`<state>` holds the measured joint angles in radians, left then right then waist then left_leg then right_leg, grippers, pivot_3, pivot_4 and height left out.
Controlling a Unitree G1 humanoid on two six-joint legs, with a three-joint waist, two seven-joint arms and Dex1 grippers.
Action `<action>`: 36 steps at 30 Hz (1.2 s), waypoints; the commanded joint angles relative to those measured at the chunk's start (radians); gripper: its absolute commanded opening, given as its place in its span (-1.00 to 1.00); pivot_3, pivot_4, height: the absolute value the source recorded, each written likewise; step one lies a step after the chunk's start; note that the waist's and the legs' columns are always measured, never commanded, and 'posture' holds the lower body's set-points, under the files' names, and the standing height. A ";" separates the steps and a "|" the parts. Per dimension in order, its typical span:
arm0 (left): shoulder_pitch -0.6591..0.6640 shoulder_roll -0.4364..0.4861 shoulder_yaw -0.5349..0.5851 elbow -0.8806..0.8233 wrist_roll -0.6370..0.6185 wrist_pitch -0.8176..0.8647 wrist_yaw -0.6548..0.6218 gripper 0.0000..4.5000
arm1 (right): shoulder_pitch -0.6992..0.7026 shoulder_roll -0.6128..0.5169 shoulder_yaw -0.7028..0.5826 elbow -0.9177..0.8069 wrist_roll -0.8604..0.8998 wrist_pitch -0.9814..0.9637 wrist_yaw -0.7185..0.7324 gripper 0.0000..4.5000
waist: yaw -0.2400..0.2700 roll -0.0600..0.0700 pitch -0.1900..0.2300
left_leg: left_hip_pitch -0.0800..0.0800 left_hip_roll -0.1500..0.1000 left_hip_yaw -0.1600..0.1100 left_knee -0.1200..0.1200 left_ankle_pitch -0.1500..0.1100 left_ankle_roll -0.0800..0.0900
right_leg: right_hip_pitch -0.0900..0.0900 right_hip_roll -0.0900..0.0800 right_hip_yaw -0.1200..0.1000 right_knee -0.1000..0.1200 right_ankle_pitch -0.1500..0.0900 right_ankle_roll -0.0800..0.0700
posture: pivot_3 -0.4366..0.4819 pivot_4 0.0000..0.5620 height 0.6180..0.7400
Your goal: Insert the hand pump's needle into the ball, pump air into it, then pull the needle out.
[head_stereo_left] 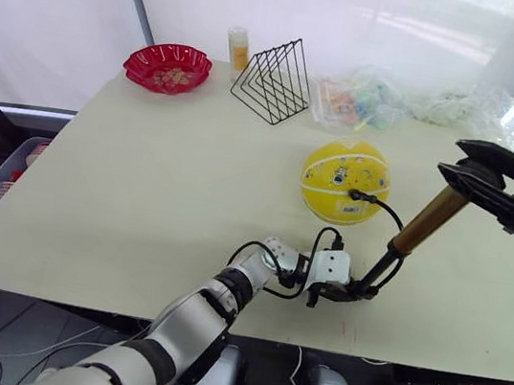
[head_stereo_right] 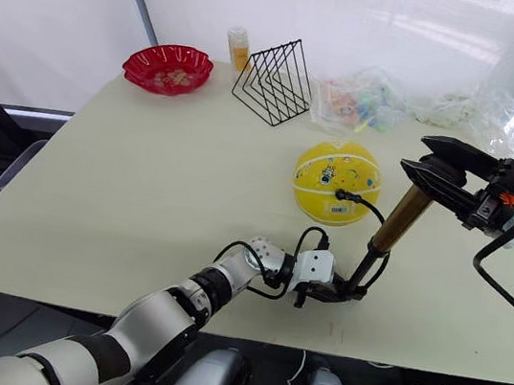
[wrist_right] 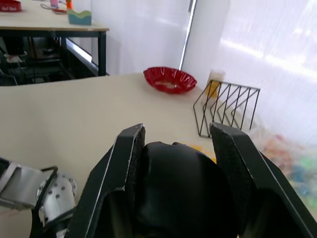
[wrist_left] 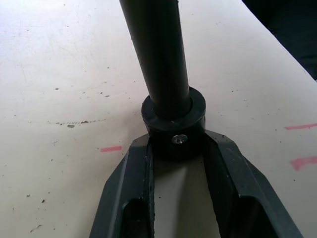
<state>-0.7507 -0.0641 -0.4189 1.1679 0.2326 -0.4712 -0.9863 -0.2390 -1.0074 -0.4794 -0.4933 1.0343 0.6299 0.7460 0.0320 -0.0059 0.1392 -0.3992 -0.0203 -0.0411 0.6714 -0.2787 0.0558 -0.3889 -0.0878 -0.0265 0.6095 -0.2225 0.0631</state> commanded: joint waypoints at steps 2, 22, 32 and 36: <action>0.053 0.043 -0.045 0.094 0.075 0.044 0.000 -0.56 | -0.098 -0.063 -0.189 -0.006 0.062 0.004 -0.052 -0.30 | 0.005 0.000 0.002 | -0.001 0.000 0.001 0.000 0.000 0.000 | -0.002 0.000 0.001 0.000 0.000 0.000 | -0.05 -0.47 0.95; 0.057 0.037 -0.029 0.092 0.061 0.055 -0.002 -0.56 | 0.330 0.326 0.454 0.163 -0.554 -0.351 0.051 -0.30 | -0.017 -0.021 -0.023 | 0.017 0.005 0.001 -0.003 0.000 0.000 | 0.013 0.009 0.001 0.000 -0.003 -0.004 | -0.05 -0.47 0.95; 0.054 0.048 -0.029 0.091 0.068 0.064 -0.008 -0.56 | 0.290 0.361 0.295 0.084 -0.476 -0.425 0.040 -0.30 | -0.018 -0.014 -0.022 | 0.018 0.006 0.001 -0.002 0.000 0.000 | 0.013 0.010 0.002 0.001 -0.003 -0.004 | -0.05 -0.47 0.95; 0.052 0.045 -0.028 0.092 0.068 0.064 -0.007 -0.56 | 0.194 0.263 0.148 0.000 -0.329 -0.317 0.018 -0.30 | -0.015 -0.004 -0.014 | 0.015 0.005 0.002 -0.002 0.000 0.000 | 0.011 0.009 0.002 0.001 -0.003 -0.004 | -0.05 -0.47 0.95</action>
<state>-0.7440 -0.0549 -0.4027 1.1852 0.2314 -0.4532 -0.9882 0.0065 -0.7139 -0.2073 -0.4147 0.6264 0.3010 0.7803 0.0169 -0.0101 0.1252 -0.3857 -0.0162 -0.0384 0.6695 -0.2789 0.0557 -0.3789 -0.0791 -0.0238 0.6101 -0.2247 0.0597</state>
